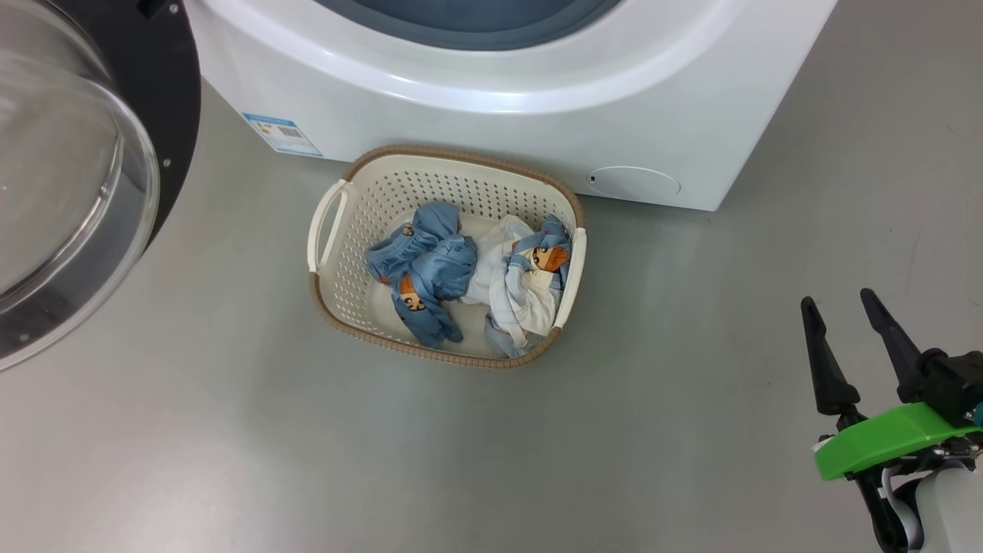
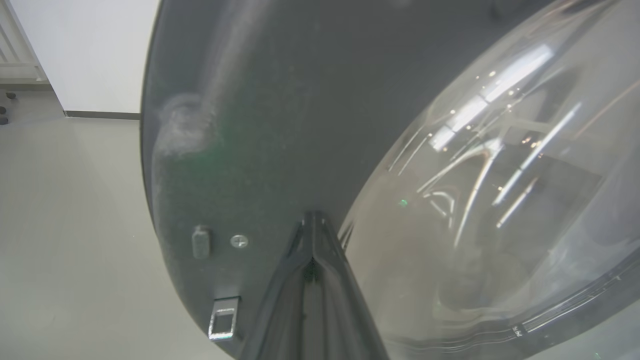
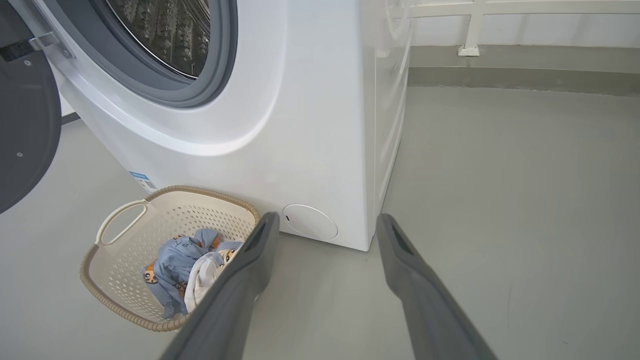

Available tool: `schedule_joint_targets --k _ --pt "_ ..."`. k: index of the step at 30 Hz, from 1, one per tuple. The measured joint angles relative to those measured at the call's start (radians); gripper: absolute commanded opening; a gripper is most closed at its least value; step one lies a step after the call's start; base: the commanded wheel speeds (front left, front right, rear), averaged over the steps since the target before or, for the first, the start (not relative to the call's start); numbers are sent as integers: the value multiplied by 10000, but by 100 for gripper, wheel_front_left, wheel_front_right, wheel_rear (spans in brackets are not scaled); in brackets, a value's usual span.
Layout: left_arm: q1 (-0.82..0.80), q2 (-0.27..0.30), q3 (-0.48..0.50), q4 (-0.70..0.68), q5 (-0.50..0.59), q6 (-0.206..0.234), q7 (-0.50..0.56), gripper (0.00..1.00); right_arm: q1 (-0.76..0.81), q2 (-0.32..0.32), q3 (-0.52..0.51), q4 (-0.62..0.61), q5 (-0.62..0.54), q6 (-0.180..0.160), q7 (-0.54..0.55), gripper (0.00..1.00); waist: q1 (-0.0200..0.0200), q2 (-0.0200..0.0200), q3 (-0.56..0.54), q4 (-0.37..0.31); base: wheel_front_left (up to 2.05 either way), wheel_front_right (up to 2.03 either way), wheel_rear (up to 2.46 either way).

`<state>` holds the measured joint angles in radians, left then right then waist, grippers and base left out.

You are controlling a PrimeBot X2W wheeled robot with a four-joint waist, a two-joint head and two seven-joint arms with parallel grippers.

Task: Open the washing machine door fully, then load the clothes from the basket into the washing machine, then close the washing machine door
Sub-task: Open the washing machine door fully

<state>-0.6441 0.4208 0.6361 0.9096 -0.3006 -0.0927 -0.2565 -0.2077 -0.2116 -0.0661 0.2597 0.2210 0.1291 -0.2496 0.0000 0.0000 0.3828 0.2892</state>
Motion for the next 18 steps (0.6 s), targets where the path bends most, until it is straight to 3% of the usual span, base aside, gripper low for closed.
schedule_joint_targets --k 10,18 --pt "-173 -40 230 290 428 -107 0 0 -29 -38 -19 31 -25 -2 0 100 0 0 -254 45 0 0 0" --pt "633 -688 339 -384 416 -311 0 0 308 79 -44 127 -12 0 0 100 0 0 -898 125 0 0 0"
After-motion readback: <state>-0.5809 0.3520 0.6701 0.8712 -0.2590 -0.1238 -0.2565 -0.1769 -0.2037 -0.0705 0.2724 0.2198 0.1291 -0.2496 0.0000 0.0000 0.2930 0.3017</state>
